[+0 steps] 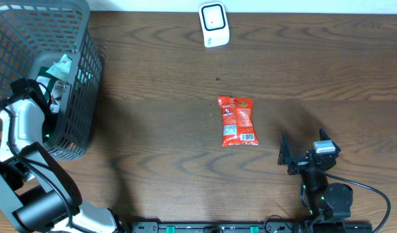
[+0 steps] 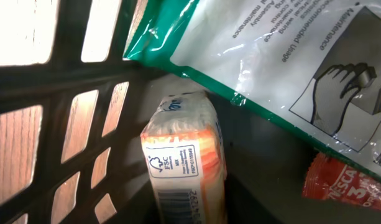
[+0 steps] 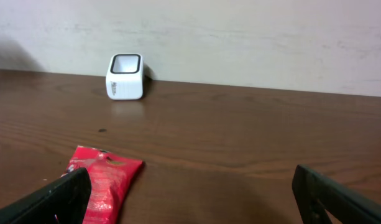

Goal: Scan the item barcode
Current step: 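Reach the left gripper into the basket and grasp the Kleenex pack, then carry the Kleenex pack toward the scanner beside the red bag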

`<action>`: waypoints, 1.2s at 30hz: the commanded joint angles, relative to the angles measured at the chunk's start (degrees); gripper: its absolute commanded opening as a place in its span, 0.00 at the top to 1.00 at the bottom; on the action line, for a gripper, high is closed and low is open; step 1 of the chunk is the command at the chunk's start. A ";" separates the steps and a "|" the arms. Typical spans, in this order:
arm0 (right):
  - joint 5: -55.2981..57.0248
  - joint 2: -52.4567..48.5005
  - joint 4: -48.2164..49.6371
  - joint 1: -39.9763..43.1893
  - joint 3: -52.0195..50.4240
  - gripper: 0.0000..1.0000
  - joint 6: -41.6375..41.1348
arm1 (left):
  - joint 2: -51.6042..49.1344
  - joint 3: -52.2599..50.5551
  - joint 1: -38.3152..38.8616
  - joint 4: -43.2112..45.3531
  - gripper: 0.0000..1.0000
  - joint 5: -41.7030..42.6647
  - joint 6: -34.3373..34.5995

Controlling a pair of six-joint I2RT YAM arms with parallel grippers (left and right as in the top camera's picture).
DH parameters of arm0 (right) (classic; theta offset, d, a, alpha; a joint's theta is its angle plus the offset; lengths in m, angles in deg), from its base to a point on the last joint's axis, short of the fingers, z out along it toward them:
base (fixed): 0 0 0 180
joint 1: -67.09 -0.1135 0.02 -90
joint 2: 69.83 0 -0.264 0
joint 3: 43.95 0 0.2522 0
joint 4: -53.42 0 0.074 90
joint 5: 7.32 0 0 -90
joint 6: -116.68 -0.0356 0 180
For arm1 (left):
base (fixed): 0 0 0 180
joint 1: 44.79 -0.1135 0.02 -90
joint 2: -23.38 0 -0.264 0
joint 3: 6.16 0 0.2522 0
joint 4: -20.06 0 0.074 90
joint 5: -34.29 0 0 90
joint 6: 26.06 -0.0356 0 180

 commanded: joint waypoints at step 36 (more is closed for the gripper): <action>-0.26 0.31 -0.22 0.63 -0.07 0.01 0.26 | 42.45 12.55 6.84 3.96 0.93 29.55 -39.28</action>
